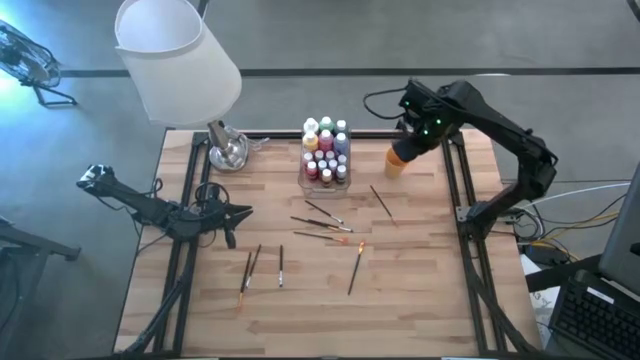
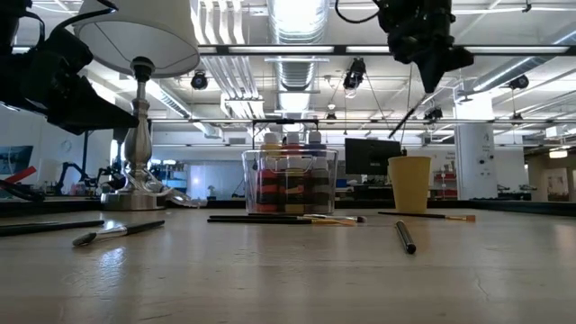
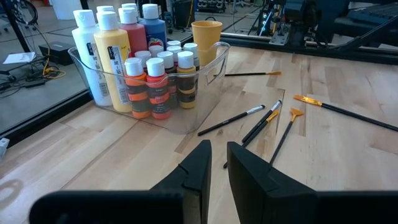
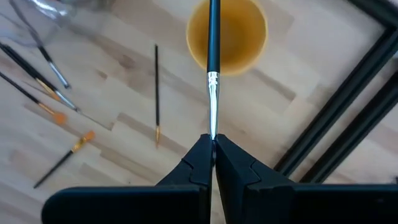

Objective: Pick & Place Paint Supplies
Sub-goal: Put the silver paint brush into the cup

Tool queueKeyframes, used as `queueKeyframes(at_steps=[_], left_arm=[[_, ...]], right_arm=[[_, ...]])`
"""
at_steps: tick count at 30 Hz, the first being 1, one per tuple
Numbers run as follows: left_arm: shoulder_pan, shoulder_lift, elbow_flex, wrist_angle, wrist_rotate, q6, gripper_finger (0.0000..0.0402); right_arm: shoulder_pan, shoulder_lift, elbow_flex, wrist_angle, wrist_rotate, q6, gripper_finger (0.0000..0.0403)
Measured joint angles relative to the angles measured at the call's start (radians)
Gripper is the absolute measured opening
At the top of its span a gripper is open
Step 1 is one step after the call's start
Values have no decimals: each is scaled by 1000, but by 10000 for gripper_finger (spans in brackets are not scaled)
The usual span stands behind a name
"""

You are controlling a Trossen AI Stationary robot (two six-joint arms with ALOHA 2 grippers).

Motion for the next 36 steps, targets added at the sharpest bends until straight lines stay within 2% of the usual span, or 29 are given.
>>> queueKeyframes(at_steps=[20, 36], left_arm=[[0, 0, 0, 0, 0, 0, 57], [0, 0, 0, 0, 0, 0, 58]], right_arm=[[-39, -6, -192, 12, -7, -23, 8], [-63, 185, -116, 29, -11, -81, 8]])
